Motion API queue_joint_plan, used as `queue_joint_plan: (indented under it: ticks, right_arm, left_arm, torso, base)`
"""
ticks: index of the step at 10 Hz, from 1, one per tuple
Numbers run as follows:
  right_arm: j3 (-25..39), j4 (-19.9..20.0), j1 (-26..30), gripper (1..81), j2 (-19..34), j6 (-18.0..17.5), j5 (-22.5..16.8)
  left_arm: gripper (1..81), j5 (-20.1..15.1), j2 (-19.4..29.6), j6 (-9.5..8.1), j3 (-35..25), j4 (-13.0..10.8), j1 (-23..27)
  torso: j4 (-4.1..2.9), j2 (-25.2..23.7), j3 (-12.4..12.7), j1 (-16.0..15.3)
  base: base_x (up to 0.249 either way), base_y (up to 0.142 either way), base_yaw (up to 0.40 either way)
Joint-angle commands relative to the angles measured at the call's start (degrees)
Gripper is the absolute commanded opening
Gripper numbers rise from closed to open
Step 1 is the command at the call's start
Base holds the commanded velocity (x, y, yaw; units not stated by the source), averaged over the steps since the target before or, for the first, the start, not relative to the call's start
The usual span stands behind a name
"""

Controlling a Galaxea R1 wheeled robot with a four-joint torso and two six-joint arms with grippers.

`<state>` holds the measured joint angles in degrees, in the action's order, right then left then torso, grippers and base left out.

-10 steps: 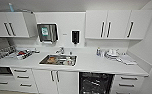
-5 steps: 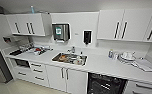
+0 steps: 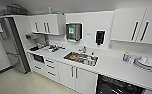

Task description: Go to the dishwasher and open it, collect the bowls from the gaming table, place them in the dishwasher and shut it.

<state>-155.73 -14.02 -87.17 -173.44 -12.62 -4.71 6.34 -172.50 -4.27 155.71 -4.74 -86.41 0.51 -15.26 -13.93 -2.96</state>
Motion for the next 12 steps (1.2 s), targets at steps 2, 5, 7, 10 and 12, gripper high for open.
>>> queue_joint_plan:
  ticks: [2,5,7,10,12]
  right_arm:
    - [7.73,0.05,3.19,81.1,4.04,0.31,-2.06]
    - [7.83,0.4,3.01,81.1,3.69,-0.04,-1.89]
    - [7.83,0.04,3.36,81.1,3.51,-0.13,-2.24]
    - [6.95,0.3,3.45,81.1,3.51,-0.3,-2.42]
    - [7.12,-0.39,3.1,81.1,3.6,0.22,-1.8]
  left_arm:
    - [81.1,-2.47,0.48,0.49,-0.05,-1.23,2.6]
    - [81.1,-2.47,0.39,0.4,-0.05,-1.15,2.51]
    - [81.1,-2.47,0.48,0.4,-0.05,-1.15,2.51]
    - [81.1,-2.47,0.22,0.4,-0.05,-1.15,2.51]
    - [81.1,-2.47,0.39,0.4,0.12,-1.23,2.51]
  torso:
    - [0.0,0.0,0.0,0.0]
    - [0.0,0.0,0.0,0.0]
    - [0.0,0.0,0.0,0.0]
    - [0.0,0.0,0.0,0.0]
    - [0.0,0.0,0.0,0.0]
  base:
    - [0.0,0.0,0.362]
    - [0.0,0.0,0.362]
    - [0.0,0.0,0.362]
    - [0.0,0.0,0.362]
    - [0.0,0.0,0.362]
